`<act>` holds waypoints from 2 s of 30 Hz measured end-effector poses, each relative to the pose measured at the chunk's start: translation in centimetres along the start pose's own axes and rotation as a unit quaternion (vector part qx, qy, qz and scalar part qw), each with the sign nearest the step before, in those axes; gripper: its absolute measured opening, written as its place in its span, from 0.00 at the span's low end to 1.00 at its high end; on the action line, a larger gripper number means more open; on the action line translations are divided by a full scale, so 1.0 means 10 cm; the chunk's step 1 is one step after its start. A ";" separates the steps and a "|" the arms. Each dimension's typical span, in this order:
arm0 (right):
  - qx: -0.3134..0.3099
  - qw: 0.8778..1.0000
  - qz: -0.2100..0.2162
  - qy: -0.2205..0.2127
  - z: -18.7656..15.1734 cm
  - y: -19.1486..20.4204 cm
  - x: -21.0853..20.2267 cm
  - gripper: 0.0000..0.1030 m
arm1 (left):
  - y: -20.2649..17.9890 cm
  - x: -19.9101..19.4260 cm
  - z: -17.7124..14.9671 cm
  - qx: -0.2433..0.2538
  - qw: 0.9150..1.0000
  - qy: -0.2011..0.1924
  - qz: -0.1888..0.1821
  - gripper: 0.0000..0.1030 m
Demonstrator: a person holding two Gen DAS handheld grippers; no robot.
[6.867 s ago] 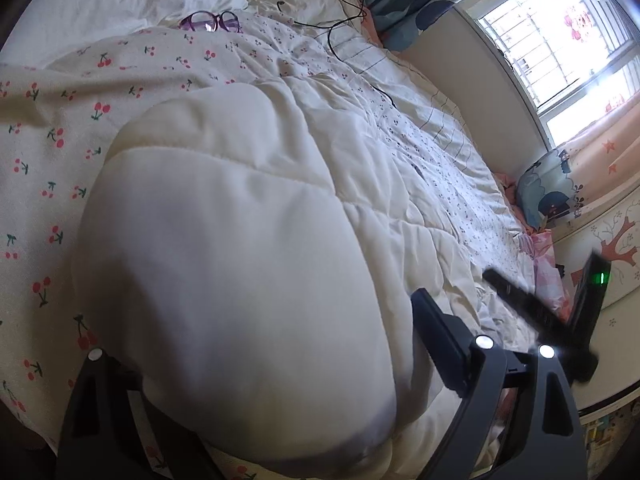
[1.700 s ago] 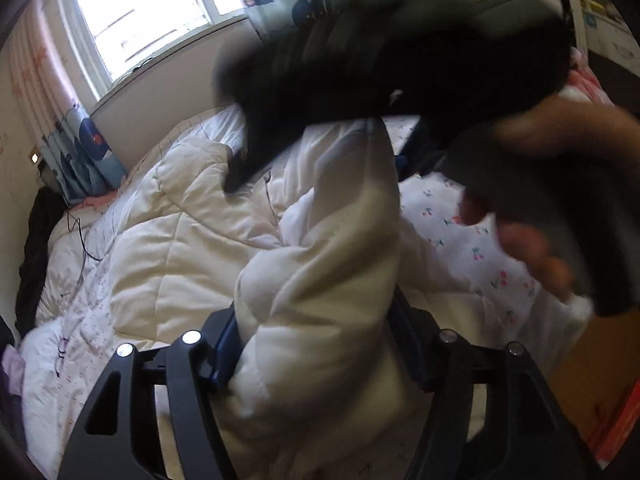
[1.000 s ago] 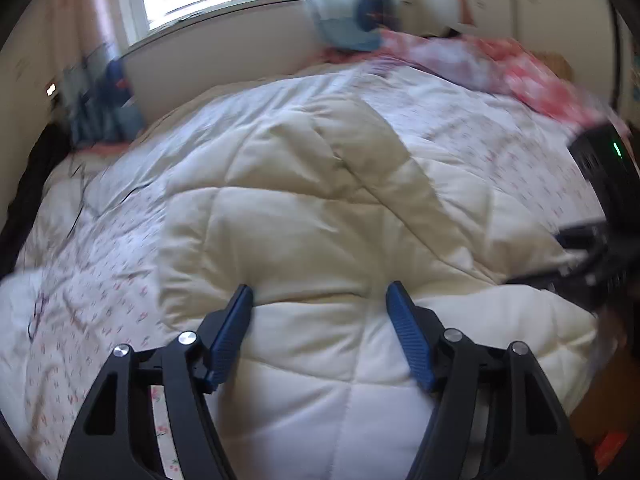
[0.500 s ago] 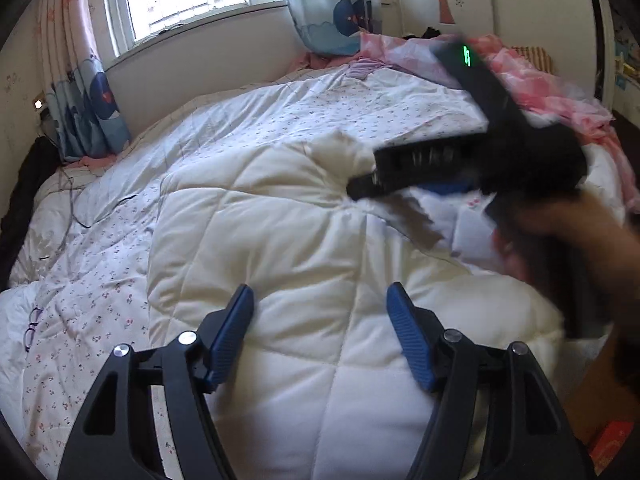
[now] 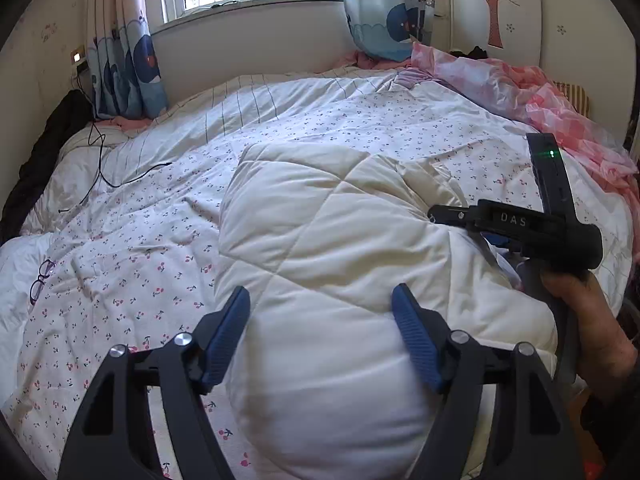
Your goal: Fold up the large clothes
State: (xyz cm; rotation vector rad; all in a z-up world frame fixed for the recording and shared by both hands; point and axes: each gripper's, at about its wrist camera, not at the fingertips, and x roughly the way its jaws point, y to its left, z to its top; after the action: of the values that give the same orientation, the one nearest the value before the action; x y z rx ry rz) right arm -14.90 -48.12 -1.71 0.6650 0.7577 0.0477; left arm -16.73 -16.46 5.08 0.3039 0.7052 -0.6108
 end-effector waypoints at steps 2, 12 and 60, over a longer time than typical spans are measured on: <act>0.001 1.000 0.003 -0.002 -0.02 -0.02 0.00 0.94 | -0.02 0.01 -0.01 0.003 1.000 -0.002 0.001 0.73; 0.004 1.000 0.015 -0.011 -0.06 -0.09 -0.03 0.94 | -0.02 0.03 -0.03 -0.001 1.000 -0.007 0.000 0.78; 0.017 1.000 0.004 -0.005 -0.12 -0.07 -0.22 0.94 | 1.04 0.52 -0.01 -0.263 0.939 0.103 -0.196 0.82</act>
State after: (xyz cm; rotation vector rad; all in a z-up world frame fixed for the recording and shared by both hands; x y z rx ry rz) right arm -17.44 -48.63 -1.38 0.7006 0.7473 0.0384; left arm -7.25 -10.37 2.03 -0.2844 1.1147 -0.7462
